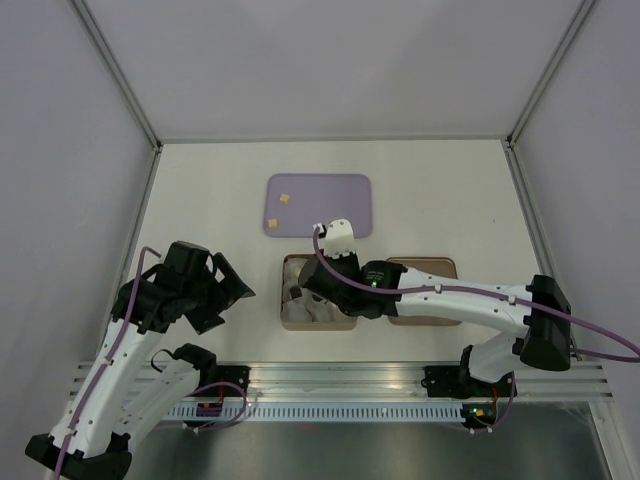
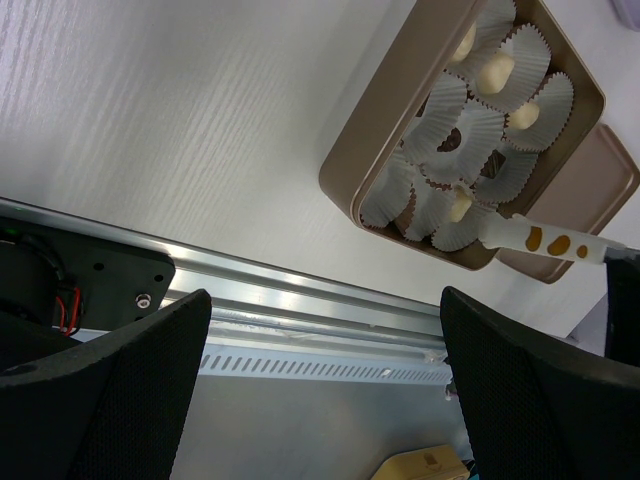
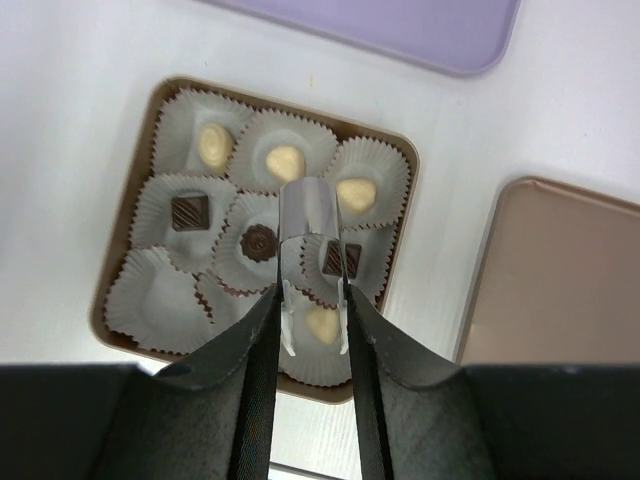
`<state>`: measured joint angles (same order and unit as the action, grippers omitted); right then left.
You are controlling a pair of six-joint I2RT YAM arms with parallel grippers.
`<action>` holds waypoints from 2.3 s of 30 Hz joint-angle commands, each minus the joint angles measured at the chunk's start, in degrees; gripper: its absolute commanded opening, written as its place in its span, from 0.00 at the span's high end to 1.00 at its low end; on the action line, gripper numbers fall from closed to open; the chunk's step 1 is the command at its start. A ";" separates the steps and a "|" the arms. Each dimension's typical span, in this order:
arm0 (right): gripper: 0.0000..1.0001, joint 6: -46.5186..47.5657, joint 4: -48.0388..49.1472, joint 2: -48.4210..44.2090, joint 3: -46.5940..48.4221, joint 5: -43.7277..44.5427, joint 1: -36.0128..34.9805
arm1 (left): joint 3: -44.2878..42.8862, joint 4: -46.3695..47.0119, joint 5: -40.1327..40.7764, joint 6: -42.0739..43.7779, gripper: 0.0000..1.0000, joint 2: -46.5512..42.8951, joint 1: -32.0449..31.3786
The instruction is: Pack the chocolate
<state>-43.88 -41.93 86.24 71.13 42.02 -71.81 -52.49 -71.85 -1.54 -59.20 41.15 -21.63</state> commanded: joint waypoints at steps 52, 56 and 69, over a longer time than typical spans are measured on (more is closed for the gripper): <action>0.61 30.70 40.00 54.12 58.07 -0.36 21.01 | -2.88 -1.36 6.02 -0.04 0.00 -2.83 -0.17; 0.61 30.52 40.00 54.74 58.24 -0.62 21.10 | -2.71 -1.27 6.02 -0.30 0.01 -3.09 -0.17; 0.60 29.99 39.12 56.76 59.12 -0.71 21.54 | -2.53 -1.27 6.11 -0.74 0.01 -3.44 -0.17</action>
<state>-12.78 -3.92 142.28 127.09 41.36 -50.59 -54.43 -73.60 3.16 -59.22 38.17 -21.63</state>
